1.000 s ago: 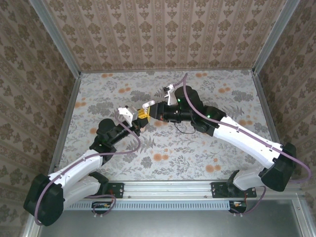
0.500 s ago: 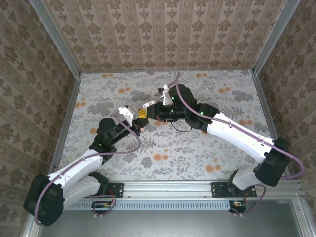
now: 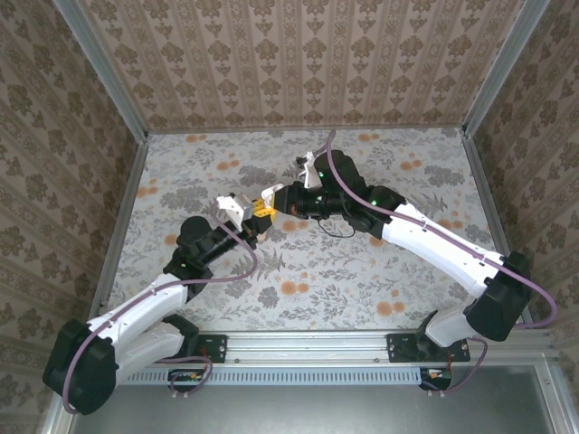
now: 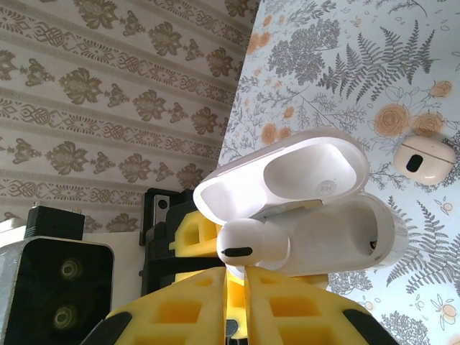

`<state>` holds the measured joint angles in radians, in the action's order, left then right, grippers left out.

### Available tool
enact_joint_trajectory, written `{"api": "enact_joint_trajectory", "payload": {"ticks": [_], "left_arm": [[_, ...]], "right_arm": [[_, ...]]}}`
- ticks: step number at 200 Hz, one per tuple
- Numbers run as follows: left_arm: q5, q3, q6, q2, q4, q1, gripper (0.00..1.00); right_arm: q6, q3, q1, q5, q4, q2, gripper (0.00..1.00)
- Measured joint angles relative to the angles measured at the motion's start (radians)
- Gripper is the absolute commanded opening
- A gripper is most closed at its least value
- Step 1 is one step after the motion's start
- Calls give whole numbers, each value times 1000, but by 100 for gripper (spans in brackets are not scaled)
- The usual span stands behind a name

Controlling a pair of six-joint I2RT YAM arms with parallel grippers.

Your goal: Insert wireless bluetooth earbuds into charging case

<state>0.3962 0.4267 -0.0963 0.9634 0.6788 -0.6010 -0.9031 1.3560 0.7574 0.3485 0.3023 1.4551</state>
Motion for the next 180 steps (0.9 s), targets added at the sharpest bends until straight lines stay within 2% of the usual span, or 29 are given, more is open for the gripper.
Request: {"api": "enact_joint_trajectory", "payload": {"ticks": [116, 141, 180], "left_arm": [[0, 0, 8, -4, -6, 0, 0], [0, 0, 14, -11, -6, 0, 0], [5, 0, 15, -11, -12, 8, 0]], "right_arm": [[96, 35, -35, 27, 88, -1, 15], [131, 76, -75, 30, 136, -11, 16], [199, 127, -187, -11, 242, -59, 26]]}}
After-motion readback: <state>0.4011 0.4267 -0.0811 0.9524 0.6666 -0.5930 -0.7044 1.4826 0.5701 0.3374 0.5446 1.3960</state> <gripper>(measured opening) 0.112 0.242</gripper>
